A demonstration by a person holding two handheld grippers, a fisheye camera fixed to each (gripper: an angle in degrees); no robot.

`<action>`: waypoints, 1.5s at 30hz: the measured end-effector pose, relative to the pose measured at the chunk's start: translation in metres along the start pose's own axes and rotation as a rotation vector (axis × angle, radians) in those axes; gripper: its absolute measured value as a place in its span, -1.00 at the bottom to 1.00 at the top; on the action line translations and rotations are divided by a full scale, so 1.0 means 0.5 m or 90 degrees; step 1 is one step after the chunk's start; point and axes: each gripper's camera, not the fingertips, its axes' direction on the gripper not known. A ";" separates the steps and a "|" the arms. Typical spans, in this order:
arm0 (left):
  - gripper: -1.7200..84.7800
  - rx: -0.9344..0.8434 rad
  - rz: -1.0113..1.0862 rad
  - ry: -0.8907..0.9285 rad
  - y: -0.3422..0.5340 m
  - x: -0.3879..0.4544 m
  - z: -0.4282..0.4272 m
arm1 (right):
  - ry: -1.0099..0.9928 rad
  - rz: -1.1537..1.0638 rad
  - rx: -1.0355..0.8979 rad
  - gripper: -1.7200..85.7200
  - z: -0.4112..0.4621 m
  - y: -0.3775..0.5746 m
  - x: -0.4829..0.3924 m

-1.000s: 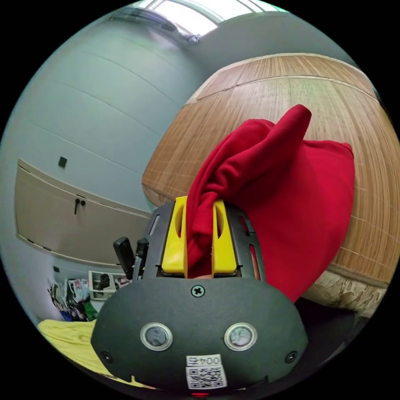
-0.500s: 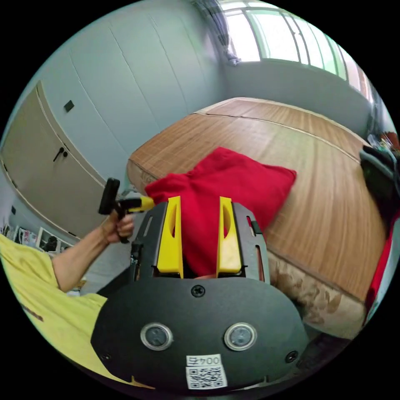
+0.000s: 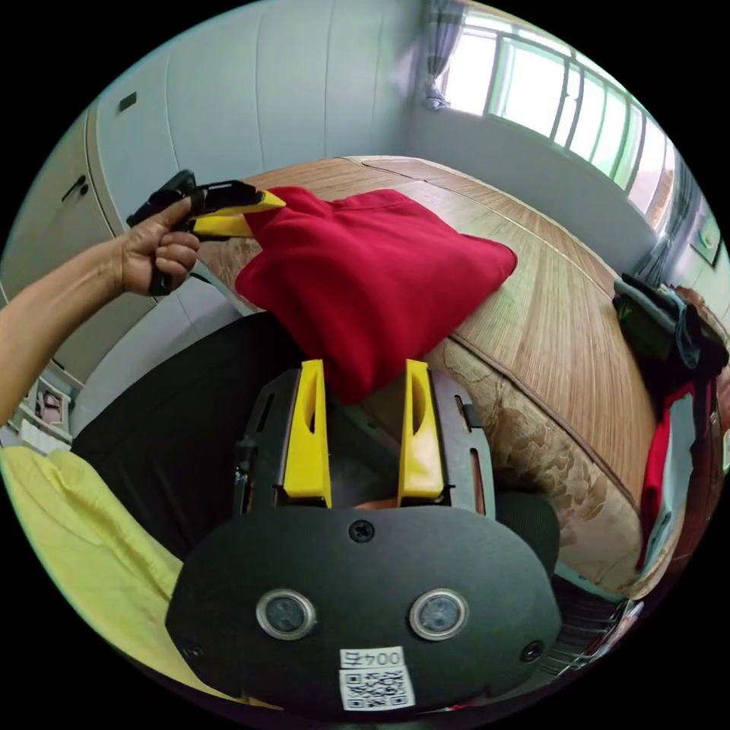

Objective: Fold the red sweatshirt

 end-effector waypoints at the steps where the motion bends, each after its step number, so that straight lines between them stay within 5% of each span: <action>1: -0.77 0.002 -0.001 -0.014 0.001 0.009 0.002 | 0.033 -0.013 -0.008 -0.69 0.007 -0.007 -0.012; 9: -0.87 0.035 0.063 -0.097 0.046 0.161 -0.029 | 0.006 0.066 0.030 -0.82 -0.065 0.003 0.075; 14: -0.90 0.079 -0.068 0.017 0.124 0.018 -0.019 | -0.035 0.104 0.001 -0.83 -0.048 0.022 0.132; 18: -0.91 0.105 -0.006 -0.020 0.133 0.076 -0.064 | -0.039 0.073 0.014 -0.84 -0.066 0.032 0.156; 21: -0.92 0.067 -0.069 -0.041 0.158 -0.039 -0.047 | -0.062 0.073 -0.017 -0.84 -0.033 0.046 0.183; 24: -0.94 0.091 -0.169 0.093 0.219 -0.178 -0.013 | -0.088 0.083 -0.034 -0.83 -0.023 0.058 0.219; 31: -0.94 0.087 -0.149 0.101 0.218 -0.182 -0.006 | -0.369 0.254 -0.047 -0.61 -0.031 0.109 0.501; 35: -0.94 0.081 -0.155 0.105 0.222 -0.190 -0.004 | -0.561 0.426 0.089 -0.57 -0.006 0.144 0.705; 45: -0.93 0.076 -0.155 0.107 0.234 -0.204 0.003 | -0.609 0.429 -0.062 -0.45 0.174 0.001 0.843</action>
